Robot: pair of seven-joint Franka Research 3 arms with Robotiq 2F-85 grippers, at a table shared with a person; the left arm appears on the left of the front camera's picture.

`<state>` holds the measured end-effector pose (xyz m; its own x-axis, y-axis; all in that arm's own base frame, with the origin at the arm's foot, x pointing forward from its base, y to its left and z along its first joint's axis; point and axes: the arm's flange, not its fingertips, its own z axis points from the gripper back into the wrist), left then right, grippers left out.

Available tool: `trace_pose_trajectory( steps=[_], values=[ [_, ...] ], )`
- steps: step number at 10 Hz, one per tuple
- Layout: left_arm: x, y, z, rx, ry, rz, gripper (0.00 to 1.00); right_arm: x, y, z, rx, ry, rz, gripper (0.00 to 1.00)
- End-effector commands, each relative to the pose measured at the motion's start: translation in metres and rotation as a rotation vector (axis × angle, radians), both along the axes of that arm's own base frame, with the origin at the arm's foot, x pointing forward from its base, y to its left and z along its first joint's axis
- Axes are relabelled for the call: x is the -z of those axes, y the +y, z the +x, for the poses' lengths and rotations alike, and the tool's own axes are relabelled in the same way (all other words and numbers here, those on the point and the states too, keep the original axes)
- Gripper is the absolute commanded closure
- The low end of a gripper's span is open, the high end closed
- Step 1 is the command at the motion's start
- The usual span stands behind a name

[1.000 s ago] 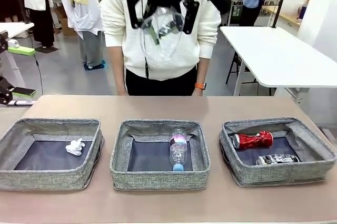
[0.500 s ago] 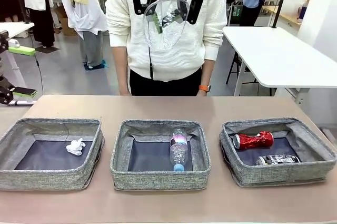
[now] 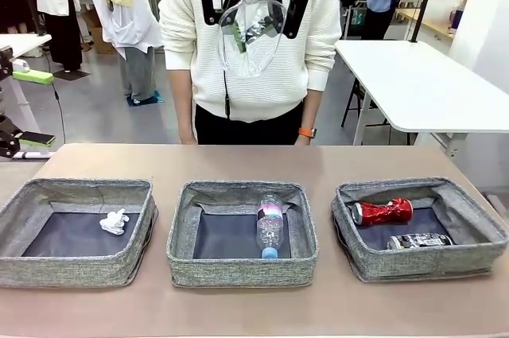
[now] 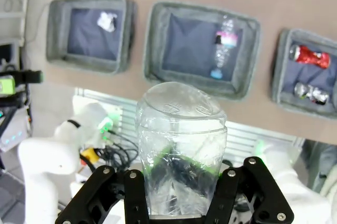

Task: Sort the waste into the appropriate baskets.
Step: Pick up the waste item pointed out by the person, then place the picked waste into the Fabric basket indicated by the person.

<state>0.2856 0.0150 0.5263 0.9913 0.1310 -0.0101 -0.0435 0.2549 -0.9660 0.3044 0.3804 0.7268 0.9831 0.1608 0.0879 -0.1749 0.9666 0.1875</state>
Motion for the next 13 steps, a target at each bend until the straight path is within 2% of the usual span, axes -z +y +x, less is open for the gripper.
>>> trace_pose_trajectory(
  steps=[1, 13],
  values=[
    [-0.0012, 0.0008, -0.0015, 0.008, -0.016, -0.007, 0.0, -0.0021, 0.0006, -0.0014, 0.0, -0.009, 0.006, 1.0],
    [-0.0012, 0.0008, -0.0015, 0.008, -0.016, -0.007, 0.0, -0.0021, 0.0006, -0.0014, 0.0, -0.009, 0.006, 1.0]
  ],
)
